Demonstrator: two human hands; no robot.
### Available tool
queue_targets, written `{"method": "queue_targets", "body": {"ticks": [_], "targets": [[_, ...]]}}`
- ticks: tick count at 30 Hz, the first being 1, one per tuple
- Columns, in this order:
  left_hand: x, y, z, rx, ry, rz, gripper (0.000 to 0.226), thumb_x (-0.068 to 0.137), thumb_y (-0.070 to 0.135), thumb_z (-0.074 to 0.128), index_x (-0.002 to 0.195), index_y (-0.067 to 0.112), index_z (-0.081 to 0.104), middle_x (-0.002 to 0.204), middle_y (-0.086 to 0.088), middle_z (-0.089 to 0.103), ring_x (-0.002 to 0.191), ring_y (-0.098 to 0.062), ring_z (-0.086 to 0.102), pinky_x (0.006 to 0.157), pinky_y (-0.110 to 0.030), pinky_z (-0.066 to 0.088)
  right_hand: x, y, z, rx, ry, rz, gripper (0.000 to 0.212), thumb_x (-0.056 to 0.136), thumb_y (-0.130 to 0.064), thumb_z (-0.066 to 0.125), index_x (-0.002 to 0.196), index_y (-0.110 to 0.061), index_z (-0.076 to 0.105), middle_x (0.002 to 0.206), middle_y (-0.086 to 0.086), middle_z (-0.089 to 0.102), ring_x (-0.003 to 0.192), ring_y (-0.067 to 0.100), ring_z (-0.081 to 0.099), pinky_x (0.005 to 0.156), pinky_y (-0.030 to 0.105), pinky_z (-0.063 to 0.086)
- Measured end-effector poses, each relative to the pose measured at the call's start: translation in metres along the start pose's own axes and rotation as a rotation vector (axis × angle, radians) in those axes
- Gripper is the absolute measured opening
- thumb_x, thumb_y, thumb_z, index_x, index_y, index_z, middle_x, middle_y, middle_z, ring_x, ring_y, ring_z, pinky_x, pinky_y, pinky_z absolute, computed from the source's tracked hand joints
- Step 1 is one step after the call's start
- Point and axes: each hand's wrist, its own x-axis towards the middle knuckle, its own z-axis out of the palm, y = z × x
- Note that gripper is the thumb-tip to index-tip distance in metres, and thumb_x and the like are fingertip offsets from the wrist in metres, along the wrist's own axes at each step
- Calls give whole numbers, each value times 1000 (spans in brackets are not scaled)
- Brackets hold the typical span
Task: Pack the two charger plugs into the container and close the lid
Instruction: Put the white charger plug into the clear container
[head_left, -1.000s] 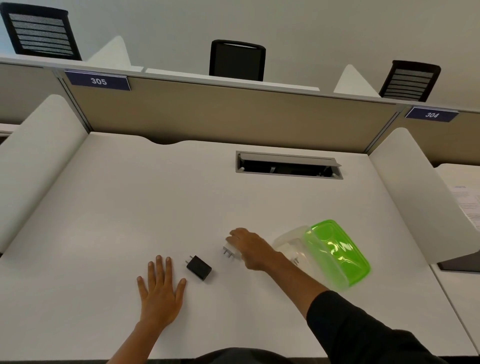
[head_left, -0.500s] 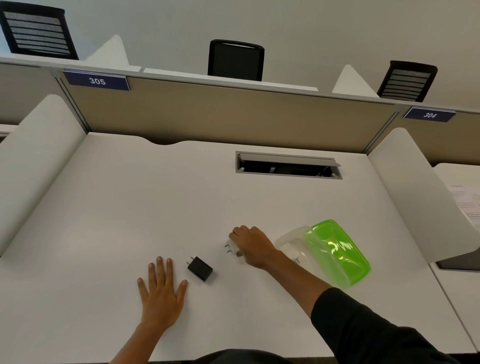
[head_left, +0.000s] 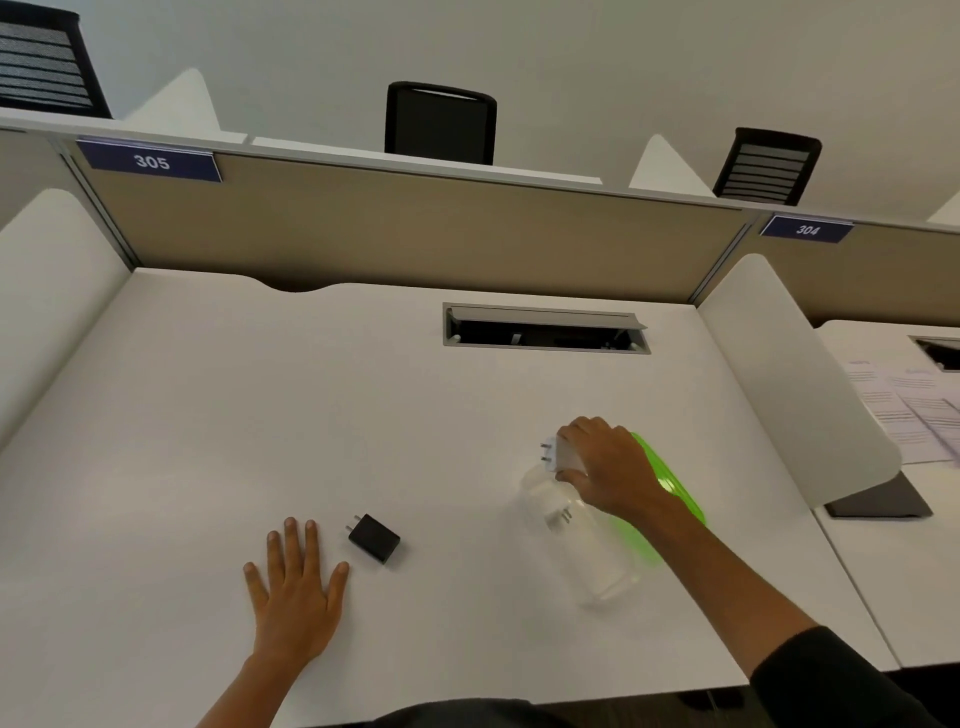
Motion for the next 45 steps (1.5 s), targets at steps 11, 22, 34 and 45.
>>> {"method": "queue_targets", "body": {"ticks": [11, 22, 34, 45], "targets": [[3, -3, 5, 18, -3, -15, 97, 89, 72, -6, 166, 16, -15, 179, -6, -18, 167, -31, -12, 131, -64, 0, -57, 31, 36, -253, -299, -116, 51, 86, -38, 76, 132, -24, 58, 130, -6, 62, 124, 25, 54, 90, 40, 42], [4, -3, 4, 19, -23, -11, 99, 85, 74, -9, 164, 15, -22, 177, -6, -25, 166, -30, -18, 132, -63, -2, -59, 26, 48, -406, -408, -176, 50, 91, -15, 68, 138, -18, 51, 140, 0, 55, 133, 28, 48, 99, 44, 41], [3, -2, 4, 15, -15, -8, 100, 84, 75, -11, 164, 15, -22, 177, -6, -25, 166, -30, -18, 132, -63, -3, -60, 22, 55, -392, -406, -151, 50, 93, -5, 64, 141, -16, 51, 141, 3, 54, 133, 30, 49, 101, 45, 42], [1, -1, 6, 26, 27, -2, 93, 91, 71, -4, 165, 17, -19, 177, -7, -24, 165, -30, -17, 133, -64, -3, -34, 3, 30, -209, -179, -68, 47, 76, -6, 66, 122, -18, 65, 122, 0, 62, 117, 27, 58, 86, 39, 46]]}}
